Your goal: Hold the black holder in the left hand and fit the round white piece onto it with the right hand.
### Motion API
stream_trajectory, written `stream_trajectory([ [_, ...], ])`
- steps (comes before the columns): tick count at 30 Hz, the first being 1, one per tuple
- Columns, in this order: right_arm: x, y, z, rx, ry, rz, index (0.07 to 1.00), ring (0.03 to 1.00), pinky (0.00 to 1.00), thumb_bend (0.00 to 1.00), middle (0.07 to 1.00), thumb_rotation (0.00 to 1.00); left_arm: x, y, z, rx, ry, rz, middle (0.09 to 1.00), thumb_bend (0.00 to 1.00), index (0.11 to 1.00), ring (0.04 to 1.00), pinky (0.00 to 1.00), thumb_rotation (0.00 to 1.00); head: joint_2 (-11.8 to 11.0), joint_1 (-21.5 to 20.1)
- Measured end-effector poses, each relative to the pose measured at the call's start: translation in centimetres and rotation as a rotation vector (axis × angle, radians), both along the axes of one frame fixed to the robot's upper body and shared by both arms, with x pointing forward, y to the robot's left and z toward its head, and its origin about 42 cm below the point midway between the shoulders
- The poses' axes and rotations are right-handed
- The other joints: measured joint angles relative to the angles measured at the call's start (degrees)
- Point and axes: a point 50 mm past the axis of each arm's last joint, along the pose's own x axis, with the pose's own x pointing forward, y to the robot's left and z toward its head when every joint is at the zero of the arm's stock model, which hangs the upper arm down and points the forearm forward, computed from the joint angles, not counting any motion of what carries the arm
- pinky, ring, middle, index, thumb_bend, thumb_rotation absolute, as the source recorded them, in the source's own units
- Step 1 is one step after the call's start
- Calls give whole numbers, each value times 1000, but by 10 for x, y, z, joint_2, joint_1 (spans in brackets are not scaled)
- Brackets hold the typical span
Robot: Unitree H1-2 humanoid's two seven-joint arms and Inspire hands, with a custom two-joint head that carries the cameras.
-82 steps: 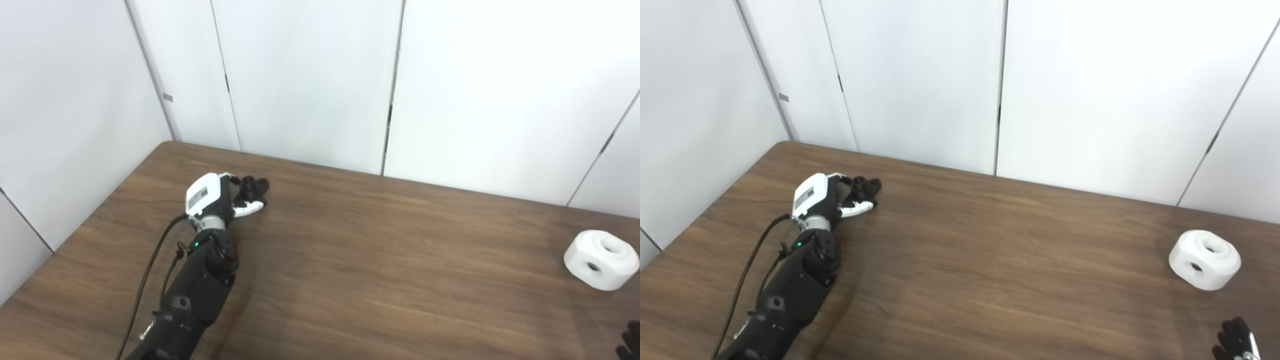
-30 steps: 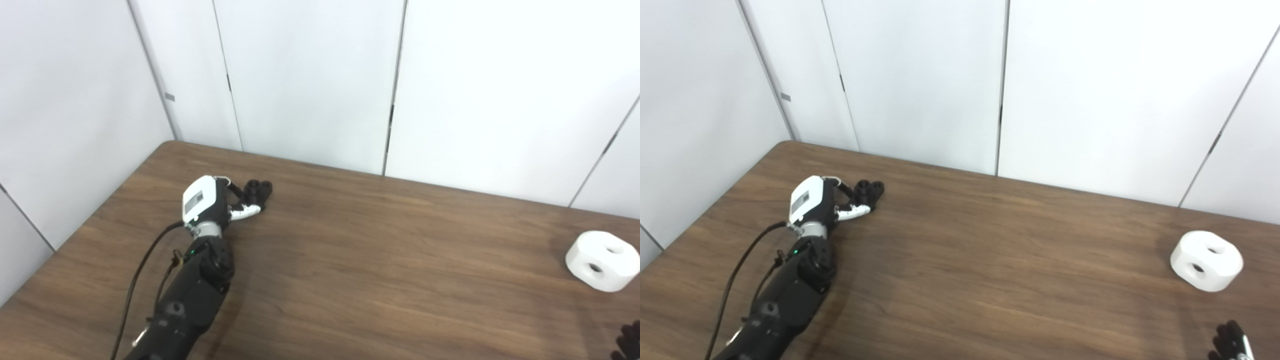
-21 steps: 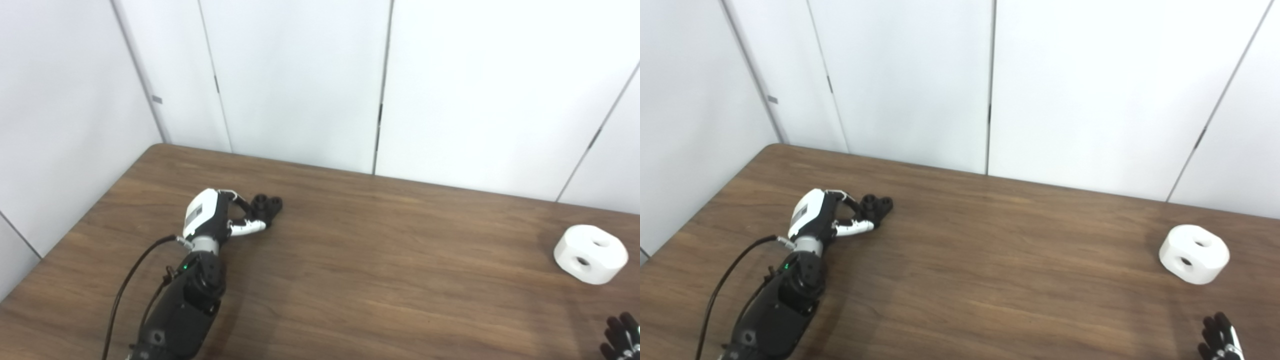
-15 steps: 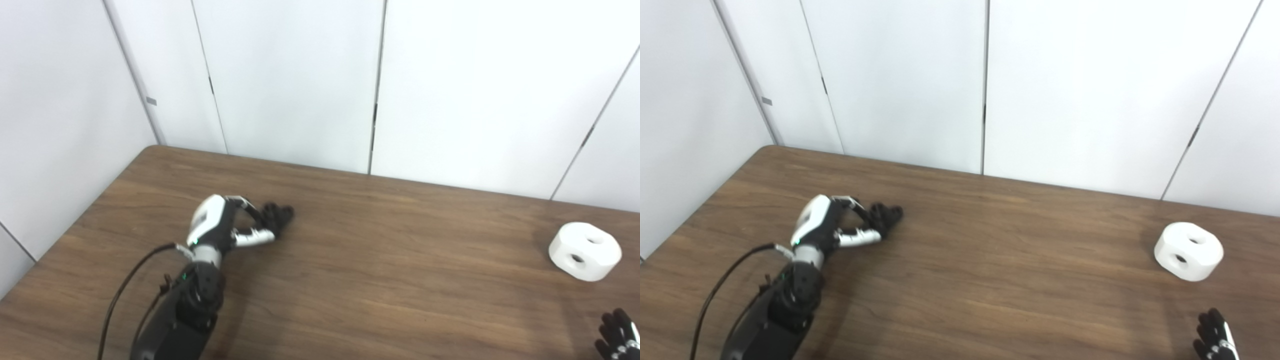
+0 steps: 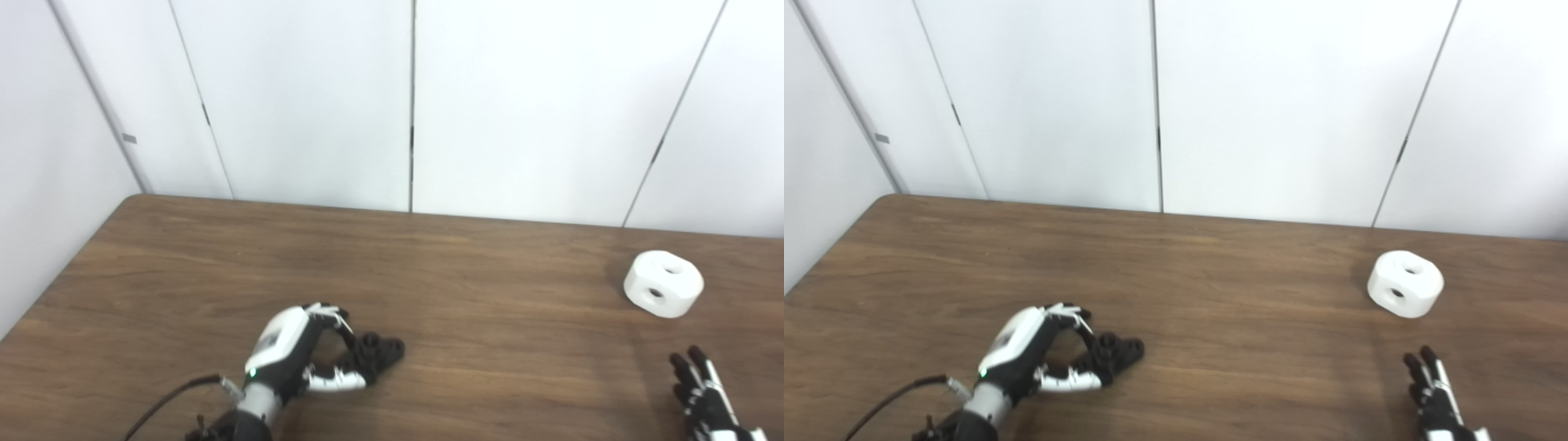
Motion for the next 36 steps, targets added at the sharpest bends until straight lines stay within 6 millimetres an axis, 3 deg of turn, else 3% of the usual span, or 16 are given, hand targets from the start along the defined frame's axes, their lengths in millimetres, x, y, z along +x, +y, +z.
stream_trajectory([
  [5,0,6,0,-2,21,-4,1000,979,1000,622,947,1000,-17,-23,-4,0,-8,-109,824,517,487,921,973,46,17,-26],
  [14,0,12,5,-11,31,-17,1000,982,1000,639,948,1000,-40,-38,-11,32,-30,-183,829,517,488,923,961,47,40,-44],
  [27,-6,14,13,7,61,-27,998,970,1000,640,942,1000,-46,-44,-16,86,-48,-204,826,517,488,927,948,48,55,-55],
  [32,-6,11,18,4,73,-44,988,987,1000,620,950,901,-45,-43,-16,92,-49,-201,822,517,489,928,953,48,55,-64],
  [36,-2,2,24,-16,69,-71,961,964,965,588,935,680,-45,-43,-16,97,-50,-201,819,517,488,922,945,48,48,-74],
])
